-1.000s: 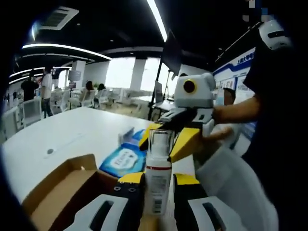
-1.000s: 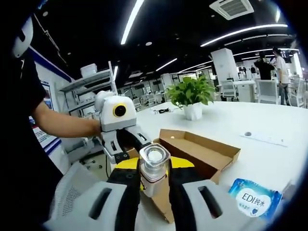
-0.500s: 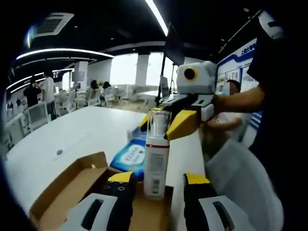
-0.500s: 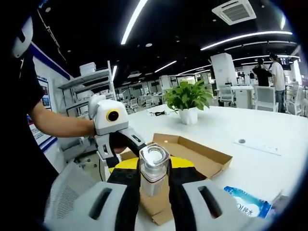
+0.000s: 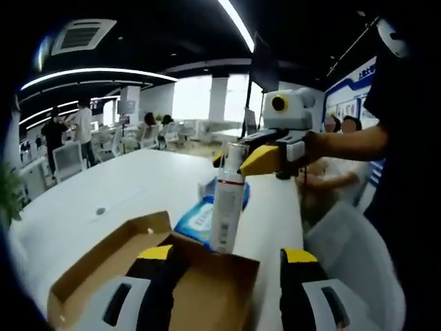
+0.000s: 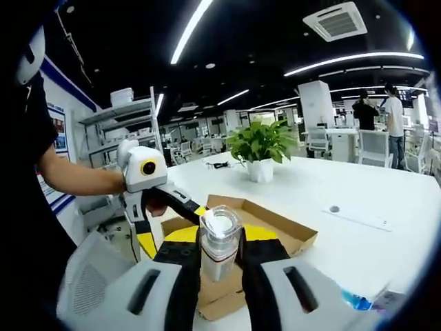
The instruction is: Operate the shoe box by opening the lid, removing the specified soft item, and placing it in the target area until the item is outside and the box remains undamaged.
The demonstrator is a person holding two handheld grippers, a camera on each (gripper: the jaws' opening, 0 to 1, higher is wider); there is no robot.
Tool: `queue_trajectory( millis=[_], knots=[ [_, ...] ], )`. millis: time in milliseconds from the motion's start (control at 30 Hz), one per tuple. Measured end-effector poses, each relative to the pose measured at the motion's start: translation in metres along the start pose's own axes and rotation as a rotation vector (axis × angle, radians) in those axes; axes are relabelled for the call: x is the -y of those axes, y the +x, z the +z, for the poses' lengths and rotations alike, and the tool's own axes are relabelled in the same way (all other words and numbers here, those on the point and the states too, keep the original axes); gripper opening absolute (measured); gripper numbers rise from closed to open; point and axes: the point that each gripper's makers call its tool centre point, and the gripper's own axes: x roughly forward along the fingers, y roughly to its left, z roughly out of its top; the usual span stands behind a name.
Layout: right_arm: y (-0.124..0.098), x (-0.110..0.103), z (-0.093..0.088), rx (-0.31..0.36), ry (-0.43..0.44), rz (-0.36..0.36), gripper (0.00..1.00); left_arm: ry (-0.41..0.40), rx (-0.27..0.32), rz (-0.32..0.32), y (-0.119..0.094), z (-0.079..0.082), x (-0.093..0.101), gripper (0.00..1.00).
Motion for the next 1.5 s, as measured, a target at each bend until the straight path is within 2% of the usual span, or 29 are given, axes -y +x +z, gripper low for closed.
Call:
queue_trajectory(
  millis=[467,567,800,1100,1333,1500],
  knots=[
    [-0.014,0.039,0.008,0.0,-0.046,-0.068,0.19,-0.061,-0.023,0.111,-0.025,-0.012,-0.011,0.83],
    [-0.017,0.048,0.007,-0.008,-0.054,-0.085,0.19,-0.067,-0.015,0.143,-0.032,-0.014,-0.015,0.9],
    [-0.021,0.07,0.003,-0.027,-0.082,-0.118,0.19,-0.075,-0.008,0.2,-0.048,-0.018,-0.018,0.99],
    [-0.022,0.101,-0.004,-0.056,-0.104,-0.153,0.19,-0.101,0.008,0.28,-0.074,-0.022,-0.027,1.0],
    [-0.021,0.125,-0.012,-0.072,-0.124,-0.179,0.19,-0.126,0.018,0.339,-0.093,-0.03,-0.025,1.0],
    [-0.02,0.141,-0.019,-0.09,-0.14,-0.189,0.19,-0.145,0.01,0.388,-0.109,-0.041,-0.022,1.0]
  ],
)
